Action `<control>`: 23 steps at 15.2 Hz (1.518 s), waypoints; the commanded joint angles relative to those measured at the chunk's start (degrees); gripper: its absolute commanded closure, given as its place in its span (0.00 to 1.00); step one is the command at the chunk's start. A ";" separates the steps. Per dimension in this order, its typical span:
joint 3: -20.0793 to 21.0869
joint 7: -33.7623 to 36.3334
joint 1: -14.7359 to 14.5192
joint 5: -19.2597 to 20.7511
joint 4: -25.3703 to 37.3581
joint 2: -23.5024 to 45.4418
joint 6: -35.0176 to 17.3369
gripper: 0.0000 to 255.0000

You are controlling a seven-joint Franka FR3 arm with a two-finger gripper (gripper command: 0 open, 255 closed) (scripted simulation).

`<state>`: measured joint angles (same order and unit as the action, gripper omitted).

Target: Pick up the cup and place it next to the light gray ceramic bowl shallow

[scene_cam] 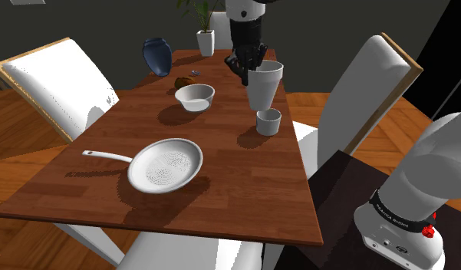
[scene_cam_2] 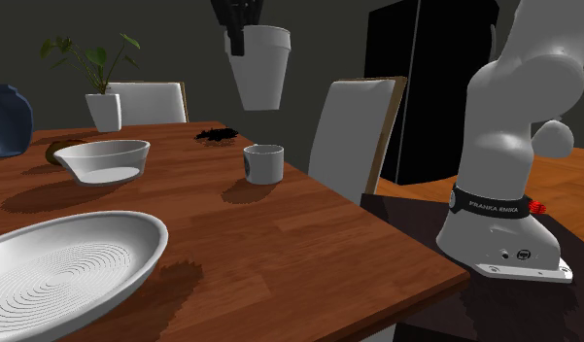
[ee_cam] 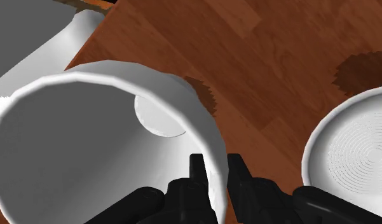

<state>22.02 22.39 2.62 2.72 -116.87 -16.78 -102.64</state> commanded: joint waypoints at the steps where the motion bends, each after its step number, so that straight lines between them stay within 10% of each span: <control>1: -0.61 -1.05 1.10 1.47 2.49 3.56 -1.02 1.00; 14: -4.13 -6.79 4.94 9.65 27.25 28.15 -0.32 1.00; 23: -6.90 -12.37 3.36 14.30 60.51 51.81 8.95 1.00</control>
<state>15.49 10.99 6.32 16.55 -61.63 31.85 -95.60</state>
